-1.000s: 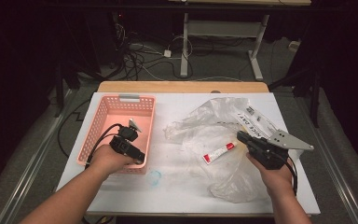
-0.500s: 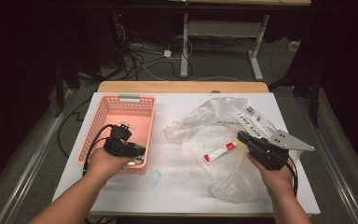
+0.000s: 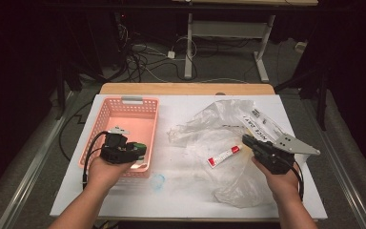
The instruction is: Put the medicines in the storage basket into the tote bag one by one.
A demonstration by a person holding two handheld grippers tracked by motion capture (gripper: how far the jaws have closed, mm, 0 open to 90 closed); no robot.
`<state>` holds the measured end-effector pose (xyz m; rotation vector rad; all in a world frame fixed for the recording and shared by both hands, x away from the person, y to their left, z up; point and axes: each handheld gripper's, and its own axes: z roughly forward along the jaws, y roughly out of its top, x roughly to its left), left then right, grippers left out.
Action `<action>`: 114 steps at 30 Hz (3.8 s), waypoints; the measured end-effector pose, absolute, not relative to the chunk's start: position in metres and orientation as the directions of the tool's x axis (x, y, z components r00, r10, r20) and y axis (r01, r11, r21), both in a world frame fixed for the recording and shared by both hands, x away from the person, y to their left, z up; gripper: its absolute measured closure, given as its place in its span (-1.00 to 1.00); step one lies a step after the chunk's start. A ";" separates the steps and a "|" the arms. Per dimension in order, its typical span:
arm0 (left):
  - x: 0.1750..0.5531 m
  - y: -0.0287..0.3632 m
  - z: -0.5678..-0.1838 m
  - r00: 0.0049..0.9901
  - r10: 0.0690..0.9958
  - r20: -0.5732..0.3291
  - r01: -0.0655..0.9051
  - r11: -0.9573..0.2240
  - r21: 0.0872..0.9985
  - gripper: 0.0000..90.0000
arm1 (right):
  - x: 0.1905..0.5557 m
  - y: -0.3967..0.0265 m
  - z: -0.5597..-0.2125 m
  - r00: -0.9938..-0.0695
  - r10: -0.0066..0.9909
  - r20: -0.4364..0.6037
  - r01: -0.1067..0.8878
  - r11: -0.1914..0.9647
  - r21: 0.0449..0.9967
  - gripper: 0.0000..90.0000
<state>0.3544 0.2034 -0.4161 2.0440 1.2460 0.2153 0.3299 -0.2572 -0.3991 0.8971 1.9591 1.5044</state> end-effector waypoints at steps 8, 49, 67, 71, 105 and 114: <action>0.341 0.205 -0.413 0.538 0.826 -0.168 0.622 -0.255 0.740 0.12 | 0.330 -0.258 -0.400 -0.655 0.756 -0.002 0.191 0.169 0.967 0.98; 0.321 0.149 -0.401 0.700 0.689 -0.191 0.457 -0.226 0.860 0.12 | 0.332 -0.253 -0.402 -0.667 0.745 -0.012 0.191 0.187 0.964 0.98; 0.332 0.079 -0.406 0.778 0.613 -0.140 0.405 -0.317 0.858 0.12 | 0.331 -0.254 -0.399 -0.670 0.742 -0.010 0.183 0.179 0.967 0.98; 0.337 0.063 -0.409 0.792 0.598 -0.127 0.392 -0.337 0.856 0.12 | 0.331 -0.254 -0.399 -0.671 0.741 -0.011 0.182 0.179 0.967 0.98; 0.370 -0.047 -0.457 0.865 0.488 -0.116 0.345 -0.413 0.843 0.12 | 0.331 -0.258 -0.397 -0.668 0.744 -0.004 0.176 0.164 0.971 0.99; 0.375 -0.070 -0.464 0.876 0.469 -0.113 0.328 -0.406 0.853 0.12 | 0.331 -0.261 -0.397 -0.663 0.748 0.005 0.182 0.154 0.971 0.99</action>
